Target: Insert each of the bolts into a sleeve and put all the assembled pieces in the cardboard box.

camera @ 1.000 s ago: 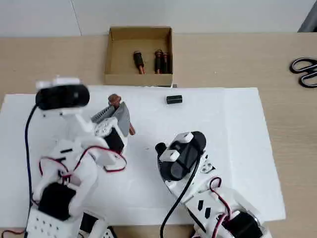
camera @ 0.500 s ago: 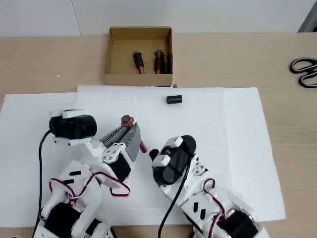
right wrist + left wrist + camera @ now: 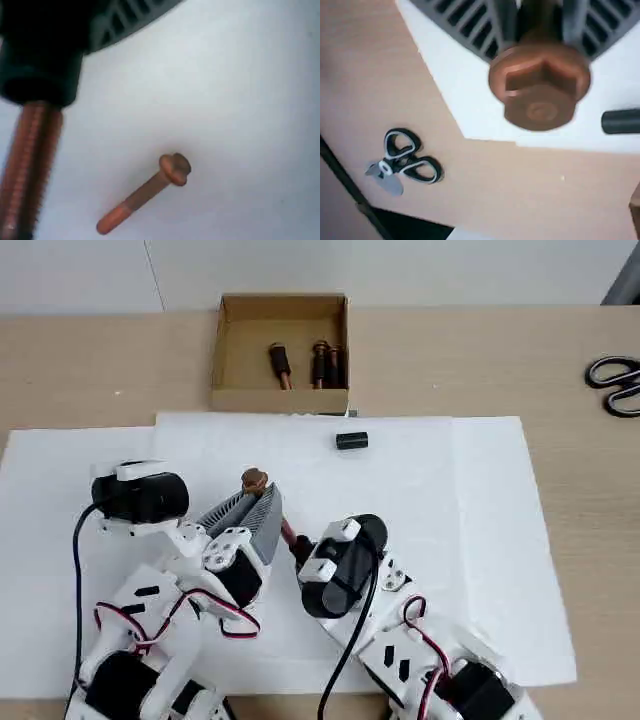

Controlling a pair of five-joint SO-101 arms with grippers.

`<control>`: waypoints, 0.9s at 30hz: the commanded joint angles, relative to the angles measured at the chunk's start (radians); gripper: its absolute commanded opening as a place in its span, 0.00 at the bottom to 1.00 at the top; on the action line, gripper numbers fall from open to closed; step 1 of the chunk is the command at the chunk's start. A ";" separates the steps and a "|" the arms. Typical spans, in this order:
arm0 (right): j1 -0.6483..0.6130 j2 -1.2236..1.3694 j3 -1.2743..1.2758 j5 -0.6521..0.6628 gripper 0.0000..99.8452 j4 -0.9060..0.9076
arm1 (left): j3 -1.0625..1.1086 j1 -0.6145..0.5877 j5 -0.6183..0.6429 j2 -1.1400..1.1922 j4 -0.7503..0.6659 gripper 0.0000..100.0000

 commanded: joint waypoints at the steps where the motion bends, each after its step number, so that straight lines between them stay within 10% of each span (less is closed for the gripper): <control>1: -0.004 -0.004 -0.009 0.015 0.00 -0.028 | -0.050 0.008 0.006 -0.014 0.000 0.01; 27: -0.001 -0.001 -0.034 0.032 0.00 -0.120 | -0.047 0.129 -0.074 -0.009 0.224 0.01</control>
